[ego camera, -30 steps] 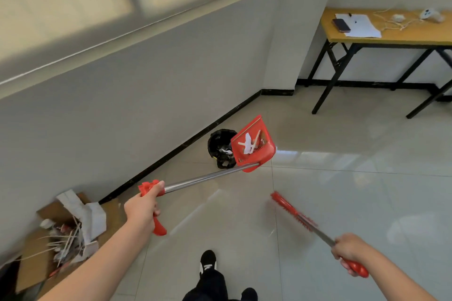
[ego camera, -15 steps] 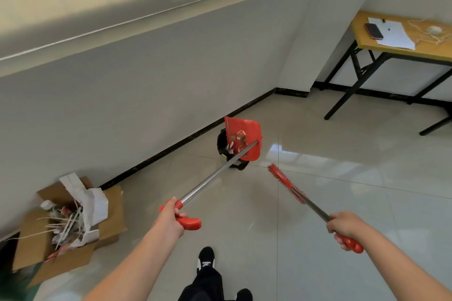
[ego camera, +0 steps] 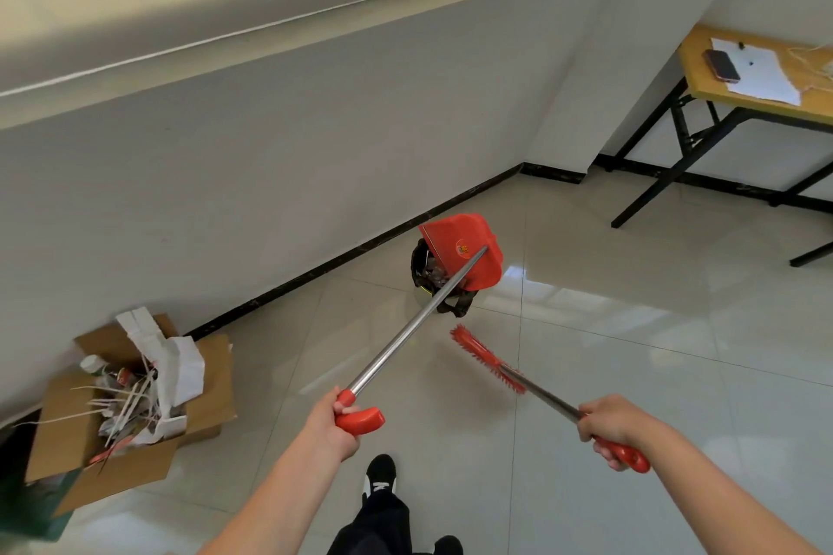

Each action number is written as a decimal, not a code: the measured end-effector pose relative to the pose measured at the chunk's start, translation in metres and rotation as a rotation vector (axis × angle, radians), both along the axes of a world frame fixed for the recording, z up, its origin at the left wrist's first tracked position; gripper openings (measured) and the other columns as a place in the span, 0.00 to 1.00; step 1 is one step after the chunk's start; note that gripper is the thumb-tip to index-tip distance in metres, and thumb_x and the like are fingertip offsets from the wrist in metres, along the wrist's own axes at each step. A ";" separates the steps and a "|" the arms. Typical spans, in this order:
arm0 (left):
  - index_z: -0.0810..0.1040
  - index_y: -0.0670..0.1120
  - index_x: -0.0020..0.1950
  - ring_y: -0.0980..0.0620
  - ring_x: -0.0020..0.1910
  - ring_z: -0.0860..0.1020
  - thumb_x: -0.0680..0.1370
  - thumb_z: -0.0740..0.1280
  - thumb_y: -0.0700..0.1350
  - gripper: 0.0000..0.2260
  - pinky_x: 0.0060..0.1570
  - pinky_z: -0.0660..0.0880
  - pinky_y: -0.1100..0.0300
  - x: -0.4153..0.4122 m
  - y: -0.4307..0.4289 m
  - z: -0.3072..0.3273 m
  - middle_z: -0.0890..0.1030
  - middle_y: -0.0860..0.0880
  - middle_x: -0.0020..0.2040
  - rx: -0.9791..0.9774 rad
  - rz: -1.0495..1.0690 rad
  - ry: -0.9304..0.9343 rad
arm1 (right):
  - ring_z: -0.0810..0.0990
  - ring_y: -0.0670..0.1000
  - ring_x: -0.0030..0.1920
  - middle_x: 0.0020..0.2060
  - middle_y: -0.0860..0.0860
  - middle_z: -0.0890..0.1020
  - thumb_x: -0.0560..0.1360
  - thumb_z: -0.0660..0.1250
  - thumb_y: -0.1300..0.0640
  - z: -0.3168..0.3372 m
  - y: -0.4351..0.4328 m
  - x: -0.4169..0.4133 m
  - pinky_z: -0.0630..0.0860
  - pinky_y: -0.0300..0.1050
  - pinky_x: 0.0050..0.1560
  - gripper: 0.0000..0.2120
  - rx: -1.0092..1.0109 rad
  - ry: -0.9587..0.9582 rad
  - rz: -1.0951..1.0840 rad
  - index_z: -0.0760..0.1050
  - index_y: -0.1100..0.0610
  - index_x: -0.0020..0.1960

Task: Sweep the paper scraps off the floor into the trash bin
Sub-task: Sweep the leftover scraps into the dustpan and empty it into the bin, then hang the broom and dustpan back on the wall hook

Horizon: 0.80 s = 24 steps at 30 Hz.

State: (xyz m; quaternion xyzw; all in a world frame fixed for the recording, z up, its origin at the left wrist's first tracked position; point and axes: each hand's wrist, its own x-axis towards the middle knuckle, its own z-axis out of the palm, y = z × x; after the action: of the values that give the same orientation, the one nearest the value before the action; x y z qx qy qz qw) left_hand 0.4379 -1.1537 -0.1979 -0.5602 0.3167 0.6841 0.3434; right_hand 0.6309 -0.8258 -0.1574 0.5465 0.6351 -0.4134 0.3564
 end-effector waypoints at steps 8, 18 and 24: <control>0.66 0.46 0.36 0.56 0.10 0.61 0.80 0.61 0.39 0.12 0.16 0.62 0.74 0.000 -0.001 0.022 0.63 0.50 0.14 -0.003 -0.001 0.102 | 0.65 0.49 0.17 0.18 0.54 0.68 0.71 0.61 0.69 0.000 0.008 -0.008 0.66 0.34 0.24 0.07 -0.032 -0.074 0.086 0.72 0.61 0.47; 0.71 0.46 0.41 0.58 0.12 0.63 0.78 0.67 0.42 0.08 0.16 0.63 0.72 0.034 0.016 0.043 0.69 0.51 0.20 -0.047 -0.048 0.238 | 0.67 0.50 0.17 0.17 0.55 0.70 0.71 0.61 0.70 -0.011 0.021 0.030 0.69 0.36 0.23 0.06 -0.026 -0.060 0.040 0.69 0.64 0.48; 0.72 0.47 0.42 0.59 0.16 0.62 0.74 0.71 0.42 0.07 0.17 0.61 0.70 -0.002 0.026 0.102 0.73 0.50 0.31 -0.270 -0.239 0.681 | 0.67 0.49 0.15 0.18 0.55 0.70 0.75 0.63 0.68 0.029 0.056 0.071 0.70 0.34 0.19 0.06 -0.128 0.087 -0.223 0.68 0.63 0.40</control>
State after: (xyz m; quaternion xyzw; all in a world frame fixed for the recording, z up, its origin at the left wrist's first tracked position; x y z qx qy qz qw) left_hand 0.4357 -1.1275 -0.0962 -0.3002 0.5628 0.7384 0.2189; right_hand 0.7019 -0.7703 -0.1288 0.5712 0.5576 -0.5137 0.3146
